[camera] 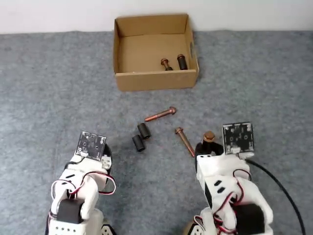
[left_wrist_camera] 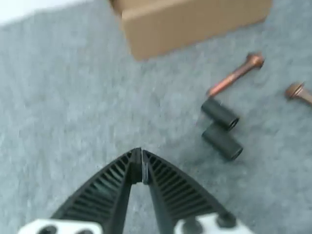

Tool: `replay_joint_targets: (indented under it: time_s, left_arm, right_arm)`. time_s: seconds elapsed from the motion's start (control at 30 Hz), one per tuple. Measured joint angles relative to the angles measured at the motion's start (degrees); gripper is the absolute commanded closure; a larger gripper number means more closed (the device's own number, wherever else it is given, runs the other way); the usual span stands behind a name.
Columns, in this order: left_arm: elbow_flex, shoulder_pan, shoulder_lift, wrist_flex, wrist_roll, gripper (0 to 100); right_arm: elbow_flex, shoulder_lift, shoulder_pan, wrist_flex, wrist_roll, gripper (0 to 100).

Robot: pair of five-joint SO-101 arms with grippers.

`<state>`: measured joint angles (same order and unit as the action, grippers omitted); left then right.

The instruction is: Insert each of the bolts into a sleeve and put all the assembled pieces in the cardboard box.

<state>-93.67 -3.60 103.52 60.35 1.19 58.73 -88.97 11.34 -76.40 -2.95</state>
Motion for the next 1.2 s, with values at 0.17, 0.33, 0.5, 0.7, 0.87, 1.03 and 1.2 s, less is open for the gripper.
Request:
replay_joint_targets:
  time_s: [0.17, 0.33, 0.5, 0.7, 0.87, 1.03, 1.2]
  left_arm:
    - [-3.1, 0.4, 0.0, 0.0, 0.1, 100]
    - [-3.1, 0.4, 0.0, 0.0, 0.2, 100]
    - [-3.1, 0.4, 0.0, 0.9, 0.2, 100]
    - [-3.1, 0.4, -0.1, 5.6, 0.2, 100]
    - [-3.1, 0.4, -0.1, 5.6, 0.2, 100]
    - [-3.1, 0.4, -0.1, 5.6, 0.2, 100]
    - [-3.1, 0.4, -0.1, 5.1, -2.5, 100]
  right_arm:
    - [-12.5, 15.2, -0.1, -0.2, -3.4, 99.1]
    - [-28.9, 35.3, -0.2, -0.2, -4.2, 99.1]
    - [-47.1, 56.6, -0.2, -0.2, -4.3, 99.1]
    - [-69.1, 81.1, -0.4, 4.9, -4.3, 99.1]
    - [-83.9, 99.7, -0.6, 14.1, -2.5, 99.1]
    - [-96.0, 116.6, -0.4, 22.2, 0.7, 99.1]
    - [-107.8, 130.1, 1.5, 25.3, 5.5, 99.1]
